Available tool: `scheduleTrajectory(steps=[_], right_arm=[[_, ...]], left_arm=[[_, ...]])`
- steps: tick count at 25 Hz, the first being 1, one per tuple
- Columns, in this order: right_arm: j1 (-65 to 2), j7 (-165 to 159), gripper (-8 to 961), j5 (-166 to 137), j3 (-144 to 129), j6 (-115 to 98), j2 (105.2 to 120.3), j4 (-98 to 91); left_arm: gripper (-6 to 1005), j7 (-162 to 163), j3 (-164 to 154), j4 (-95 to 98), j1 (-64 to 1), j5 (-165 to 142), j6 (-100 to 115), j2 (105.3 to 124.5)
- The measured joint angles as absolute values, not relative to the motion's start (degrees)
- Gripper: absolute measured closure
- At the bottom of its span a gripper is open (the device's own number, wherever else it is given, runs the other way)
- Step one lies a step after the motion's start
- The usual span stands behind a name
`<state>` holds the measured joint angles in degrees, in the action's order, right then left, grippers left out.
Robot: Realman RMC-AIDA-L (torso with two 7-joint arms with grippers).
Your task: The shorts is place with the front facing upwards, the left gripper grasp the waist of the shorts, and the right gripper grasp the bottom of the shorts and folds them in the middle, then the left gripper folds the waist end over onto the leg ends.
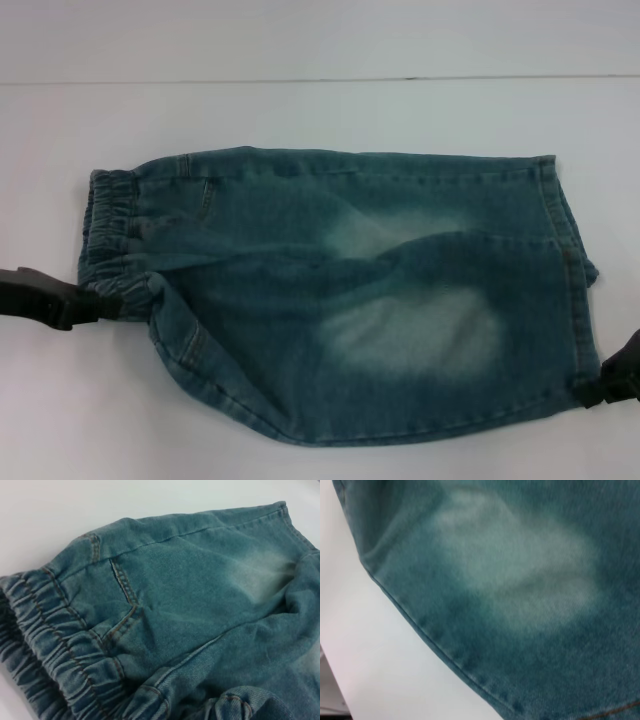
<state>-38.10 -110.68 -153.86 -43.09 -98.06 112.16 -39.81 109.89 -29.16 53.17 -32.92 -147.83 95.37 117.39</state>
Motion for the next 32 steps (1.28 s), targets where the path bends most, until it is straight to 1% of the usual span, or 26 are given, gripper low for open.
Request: scheduleTrajectory(steps=[3, 10, 12, 15, 19, 22, 23, 24, 25, 27, 29, 32], right_arm=[[-38.0, -109.3, 905, -153.5, -39.8, -98.8, 111.67, -40.1], [-36.7, -106.7, 901, -142.0, -31.0, -99.2, 109.54, -41.1], [-36.3, -106.4, 900, -138.5, -30.0, -97.2, 109.33, -40.6], [-35.7, -105.5, 898, -133.6, -29.4, -92.2, 109.55, -38.7], [-35.0, -103.2, 896, -126.8, -28.6, -83.5, 110.51, -34.2], [-34.9, -101.0, 894, -123.6, -28.4, -77.9, 111.29, -31.1], [-35.0, -100.5, 894, -123.3, -28.4, -76.2, 111.67, -30.5], [-35.4, -100.2, 893, -123.1, -28.4, -72.1, 112.82, -30.3], [-35.4, -100.2, 893, -123.1, -28.4, -72.1, 112.82, -30.3], [-35.6, -99.9, 891, -123.0, -28.4, -67.2, 114.31, -30.8], [-35.8, -99.3, 890, -123.0, -28.6, -63.5, 115.33, -30.8], [-36.2, -98.3, 889, -123.0, -28.7, -59.3, 116.08, -30.1]], left_arm=[[959, 111.0, -29.0, 53.3, -33.3, -147.8, 95.7, 117.12], [960, 118.4, -27.2, 54.9, -35.5, -146.9, 95.3, 115.85], [960, 120.4, -25.4, 55.5, -36.4, -146.7, 94.4, 115.61], [960, 124.8, -24.3, 55.5, -37.2, -146.5, 89.8, 115.21], [960, 127.3, -24.3, 55.1, -37.3, -145.5, 85.9, 115.48], [960, 128.5, -24.3, 54.4, -37.2, -145.0, 82.9, 116.22], [960, 128.7, -24.3, 53.6, -37.4, -145.0, 81.6, 116.35], [961, 128.7, -24.4, 52.8, -37.7, -145.0, 80.5, 116.43], [961, 128.7, -24.5, 52.1, -37.9, -144.9, 79.2, 116.52], [961, 128.8, -24.7, 51.5, -38.2, -144.9, 77.0, 116.87], [961, 128.8, -24.8, 51.3, -38.4, -144.7, 74.7, 117.49], [954, 128.8, -24.9, 51.1, -38.5, -144.4, 71.8, 118.00]])
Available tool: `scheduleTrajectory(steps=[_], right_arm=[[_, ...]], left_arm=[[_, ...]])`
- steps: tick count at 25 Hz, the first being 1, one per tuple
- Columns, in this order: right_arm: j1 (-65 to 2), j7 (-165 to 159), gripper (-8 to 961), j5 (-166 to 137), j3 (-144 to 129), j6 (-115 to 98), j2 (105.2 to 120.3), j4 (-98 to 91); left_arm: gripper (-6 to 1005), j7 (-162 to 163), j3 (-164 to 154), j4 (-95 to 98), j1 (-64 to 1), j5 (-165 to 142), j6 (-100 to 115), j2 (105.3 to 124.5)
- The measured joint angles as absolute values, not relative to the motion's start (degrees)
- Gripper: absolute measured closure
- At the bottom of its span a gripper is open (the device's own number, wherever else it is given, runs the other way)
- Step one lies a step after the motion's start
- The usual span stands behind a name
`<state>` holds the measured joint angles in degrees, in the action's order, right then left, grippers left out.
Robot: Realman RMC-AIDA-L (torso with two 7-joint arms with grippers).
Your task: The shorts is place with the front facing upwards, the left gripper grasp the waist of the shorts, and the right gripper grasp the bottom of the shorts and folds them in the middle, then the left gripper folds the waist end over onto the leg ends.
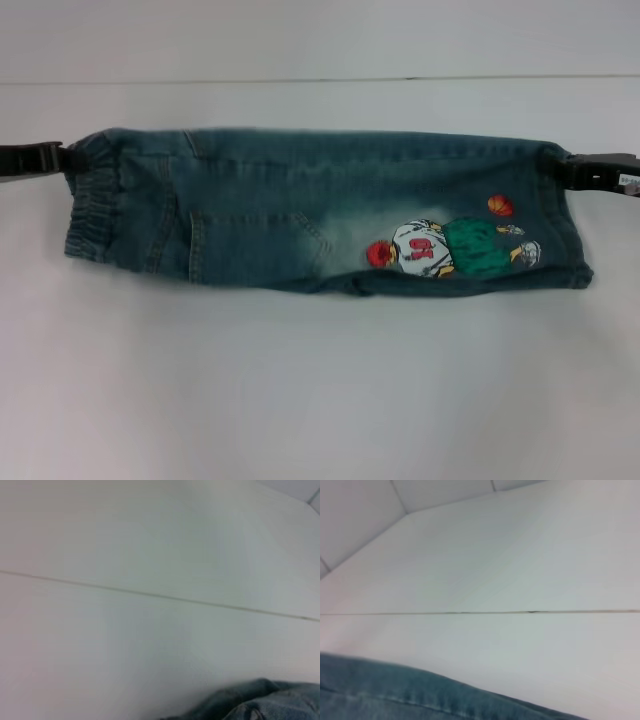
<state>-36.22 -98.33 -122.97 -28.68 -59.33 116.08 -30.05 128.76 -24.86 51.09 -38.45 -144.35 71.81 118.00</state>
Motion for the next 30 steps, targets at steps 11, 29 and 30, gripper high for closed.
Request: scheduleTrajectory(steps=[11, 29, 30], right_arm=[[-37.0, -95.4, 882, -120.7, -28.9, -53.6, 117.22, -28.9], [-38.8, -95.2, 795, -120.6, -30.0, -48.9, 117.97, -26.6], [-38.8, -95.4, 756, -120.6, -30.0, -48.7, 117.99, -26.6]], left_arm=[[914, 128.6, -28.6, 48.8, -39.0, -144.3, 66.3, 118.23], [849, 128.5, -32.5, 49.3, -38.8, -144.3, 68.0, 119.00], [846, 128.5, -32.5, 49.5, -38.7, -144.3, 68.1, 119.15]])
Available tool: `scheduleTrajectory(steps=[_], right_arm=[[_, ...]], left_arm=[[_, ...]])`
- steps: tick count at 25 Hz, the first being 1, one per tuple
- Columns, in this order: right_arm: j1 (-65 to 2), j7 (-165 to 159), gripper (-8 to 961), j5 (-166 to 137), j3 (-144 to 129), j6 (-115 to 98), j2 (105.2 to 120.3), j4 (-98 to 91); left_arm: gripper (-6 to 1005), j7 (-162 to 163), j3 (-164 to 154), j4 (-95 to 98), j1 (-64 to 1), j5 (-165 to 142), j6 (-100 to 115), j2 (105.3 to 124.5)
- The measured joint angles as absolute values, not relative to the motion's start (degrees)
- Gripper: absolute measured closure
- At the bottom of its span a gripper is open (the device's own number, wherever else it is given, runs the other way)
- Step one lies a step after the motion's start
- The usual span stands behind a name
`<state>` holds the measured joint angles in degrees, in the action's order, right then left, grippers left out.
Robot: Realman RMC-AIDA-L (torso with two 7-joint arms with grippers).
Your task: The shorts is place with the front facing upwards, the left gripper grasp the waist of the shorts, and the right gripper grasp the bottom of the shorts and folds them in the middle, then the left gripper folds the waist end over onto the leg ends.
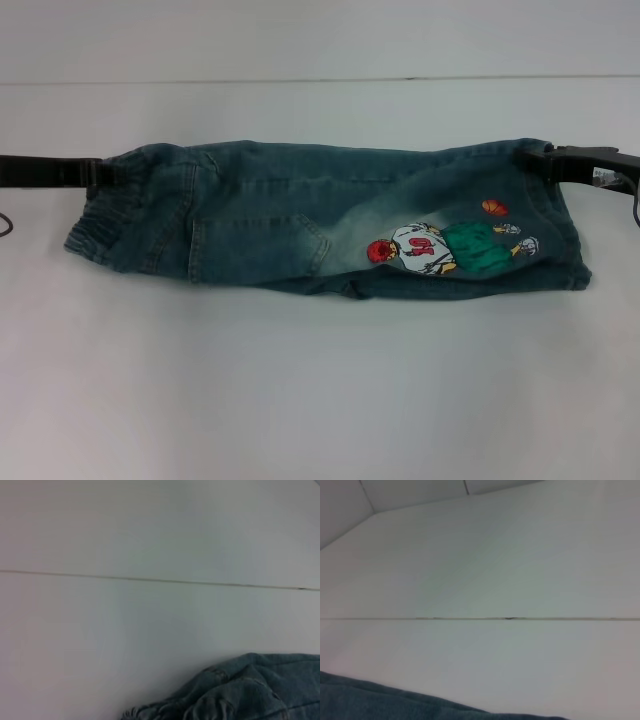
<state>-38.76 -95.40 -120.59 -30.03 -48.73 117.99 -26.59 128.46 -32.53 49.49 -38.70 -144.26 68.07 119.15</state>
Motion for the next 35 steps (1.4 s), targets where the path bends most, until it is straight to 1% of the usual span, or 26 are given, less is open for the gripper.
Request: scheduleTrajectory(steps=[3, 5, 8, 10, 12, 14, 16, 22, 24, 27, 28, 30, 35], right_arm=[[-38.7, -95.9, 639, -120.6, -30.1, -48.8, 117.99, -26.7], [-38.5, -96.1, 593, -120.6, -30.1, -49.0, 117.93, -26.9], [-38.4, -97.3, 524, -121.0, -30.7, -49.9, 117.42, -27.0], [-38.2, -99.3, 477, -121.4, -32.5, -51.0, 116.64, -27.1], [-38.0, -102.1, 431, -121.9, -34.5, -53.0, 115.34, -27.4], [-37.8, -103.7, 385, -122.1, -35.3, -54.8, 114.41, -28.1], [-37.2, -105.2, 173, -122.1, -35.5, -56.6, 113.57, -29.3], [-36.2, -109.7, 9, -122.2, -36.6, -60.9, 110.96, -31.2], [-36.2, -110.6, 10, -122.5, -37.0, -62.7, 110.27, -31.3], [-36.1, -111.1, 11, -122.6, -36.4, -65.6, 109.91, -31.8], [-36.1, -111.1, 11, -122.5, -35.9, -67.1, 109.88, -32.3], [-35.9, -111.0, 10, -122.3, -34.5, -69.6, 110.00, -33.4], [-35.1, -106.0, 9, -119.6, -31.6, -79.8, 111.01, -36.6]], left_arm=[[835, 128.5, -32.5, 49.6, -38.3, -144.2, 68.0, 119.29], [762, 128.6, -32.4, 49.7, -38.0, -144.2, 67.9, 119.32], [652, 128.7, -32.5, 49.6, -37.9, -144.2, 69.3, 119.09], [569, 128.8, -32.4, 49.8, -38.0, -144.2, 71.1, 118.84], [477, 128.8, -32.2, 50.5, -38.0, -144.2, 72.5, 118.69], [385, 128.8, -32.1, 51.3, -38.0, -144.2, 73.3, 118.58], [326, 129.4, -32.0, 51.8, -37.9, -144.2, 73.7, 118.32], [150, 130.2, -31.8, 52.9, -37.8, -144.1, 75.5, 117.79], [110, 130.2, -31.8, 53.1, -37.7, -143.2, 77.2, 117.47], [51, 130.1, -31.7, 53.5, -37.5, -141.4, 79.1, 116.93], [51, 130.0, -31.7, 53.7, -37.3, -140.5, 80.0, 116.72], [51, 129.8, -31.7, 54.2, -36.9, -138.4, 81.9, 116.29], [50, 128.0, -31.1, 55.1, -35.9, -134.5, 86.7, 115.65]])
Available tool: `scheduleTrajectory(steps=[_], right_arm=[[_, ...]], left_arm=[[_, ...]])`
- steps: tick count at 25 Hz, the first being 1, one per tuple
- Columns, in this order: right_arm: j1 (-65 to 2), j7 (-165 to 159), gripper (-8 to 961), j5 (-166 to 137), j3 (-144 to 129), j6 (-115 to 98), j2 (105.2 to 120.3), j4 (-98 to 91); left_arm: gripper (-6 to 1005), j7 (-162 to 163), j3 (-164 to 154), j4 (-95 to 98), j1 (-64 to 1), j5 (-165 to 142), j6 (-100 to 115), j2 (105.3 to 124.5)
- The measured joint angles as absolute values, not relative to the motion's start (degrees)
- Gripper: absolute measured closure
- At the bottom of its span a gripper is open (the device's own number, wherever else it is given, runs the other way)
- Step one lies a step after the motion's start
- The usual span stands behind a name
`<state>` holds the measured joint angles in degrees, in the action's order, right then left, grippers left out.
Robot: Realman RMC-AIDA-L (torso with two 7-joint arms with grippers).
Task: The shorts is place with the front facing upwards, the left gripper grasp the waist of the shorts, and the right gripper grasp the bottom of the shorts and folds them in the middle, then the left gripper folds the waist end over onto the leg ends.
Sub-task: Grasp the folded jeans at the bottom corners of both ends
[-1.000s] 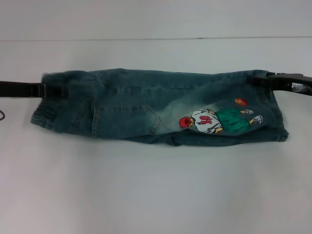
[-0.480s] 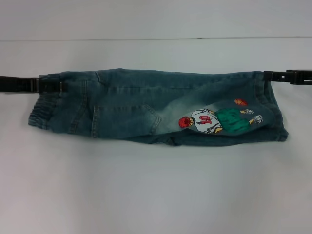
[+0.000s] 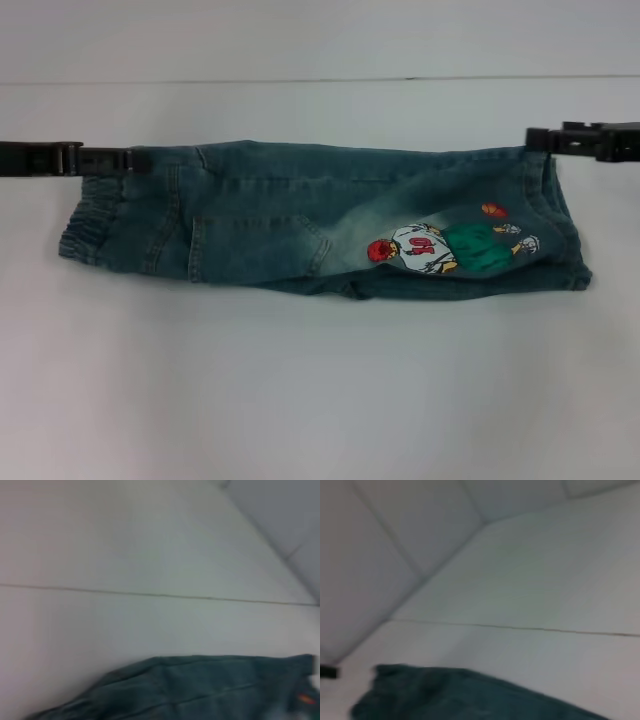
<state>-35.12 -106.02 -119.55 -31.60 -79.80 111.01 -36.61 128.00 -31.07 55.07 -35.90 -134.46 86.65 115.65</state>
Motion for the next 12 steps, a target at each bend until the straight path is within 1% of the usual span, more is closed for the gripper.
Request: scheduleTrajectory(steps=[1, 7, 12], right_arm=[[-35.0, -104.3, 9, -118.8, -31.6, -82.5, 111.11, -36.8], [-35.0, -98.1, 9, -118.2, -33.7, -96.2, 111.18, -37.0], [-34.9, -96.3, 8, -118.2, -40.0, -102.8, 111.18, -36.9]], left_arm=[[50, 123.2, -28.8, 55.2, -35.5, -130.5, 93.2, 115.38], [50, 113.0, -27.6, 54.8, -34.9, -126.7, 104.2, 115.35], [51, 110.5, -28.6, 55.1, -34.2, -132.4, 103.5, 115.36]])
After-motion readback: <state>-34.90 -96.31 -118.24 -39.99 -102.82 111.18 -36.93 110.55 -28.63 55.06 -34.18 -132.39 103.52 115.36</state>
